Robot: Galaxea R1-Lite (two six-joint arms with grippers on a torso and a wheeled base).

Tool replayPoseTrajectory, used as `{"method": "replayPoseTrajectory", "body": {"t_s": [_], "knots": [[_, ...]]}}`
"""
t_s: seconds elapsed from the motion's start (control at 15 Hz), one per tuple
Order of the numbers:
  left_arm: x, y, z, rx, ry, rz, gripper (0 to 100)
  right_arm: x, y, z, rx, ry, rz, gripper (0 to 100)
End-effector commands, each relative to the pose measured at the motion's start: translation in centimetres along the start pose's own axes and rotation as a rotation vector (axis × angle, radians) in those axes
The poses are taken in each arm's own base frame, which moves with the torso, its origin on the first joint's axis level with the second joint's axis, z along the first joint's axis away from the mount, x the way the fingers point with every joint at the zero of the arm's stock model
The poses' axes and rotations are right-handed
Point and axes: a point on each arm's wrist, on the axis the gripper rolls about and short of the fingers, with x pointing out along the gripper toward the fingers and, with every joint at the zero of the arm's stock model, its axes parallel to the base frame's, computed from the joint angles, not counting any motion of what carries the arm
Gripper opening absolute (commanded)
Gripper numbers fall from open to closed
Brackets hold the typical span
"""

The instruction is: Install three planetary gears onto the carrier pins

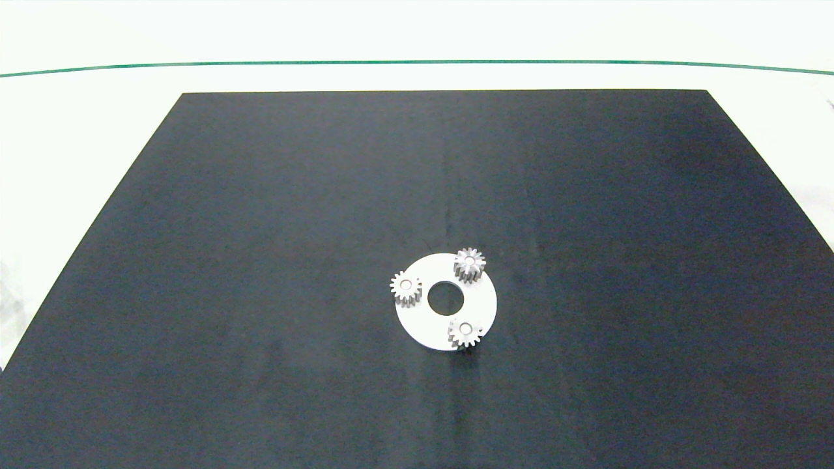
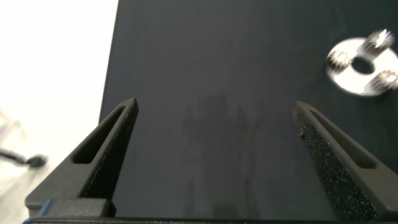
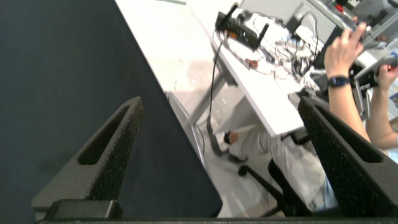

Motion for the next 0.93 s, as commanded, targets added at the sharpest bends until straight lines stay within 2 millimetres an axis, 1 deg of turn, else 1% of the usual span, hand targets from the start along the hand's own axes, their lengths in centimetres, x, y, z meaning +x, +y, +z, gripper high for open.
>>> {"method": "replayPoseTrajectory", "body": {"t_s": [0.07,0.13,0.27,0.33,0.4,0.47,0.53,0.67,0.73,0.93], "knots": [[1.1,0.1,-1.1,-0.025,0.056,-0.048,100,-0.6,0.5,-2.9,0.025,0.002,0.007,100],[0.8,0.1,-3.0,-0.048,0.063,-0.099,100,-0.5,0.7,-3.1,0.069,0.012,0.007,100],[0.0,0.0,-6.2,-0.056,0.056,-0.167,100,-0.2,1.3,-4.0,0.088,0.039,0.020,100],[-0.4,0.0,-7.2,-0.054,0.044,-0.179,100,0.0,1.6,-4.4,0.102,0.051,0.039,100],[-0.3,-0.1,-9.1,-0.056,0.061,-0.201,100,0.3,2.3,-5.2,0.126,0.071,0.099,100],[-0.1,0.0,-10.3,-0.057,0.078,-0.238,100,0.4,2.6,-5.7,0.155,0.084,0.130,100],[0.2,0.0,-11.9,-0.057,0.094,-0.264,100,0.6,3.0,-6.2,0.177,0.101,0.156,100],[1.9,-0.4,-15.0,-0.061,0.164,-0.268,100,1.0,4.1,-7.9,0.166,0.150,0.246,100],[2.9,-0.5,-16.2,-0.061,0.164,-0.266,100,1.1,4.6,-8.7,0.178,0.170,0.274,100],[4.3,-0.6,-16.8,-0.070,0.027,-0.231,100,1.7,6.3,-11.4,0.215,0.211,0.396,100]]}}
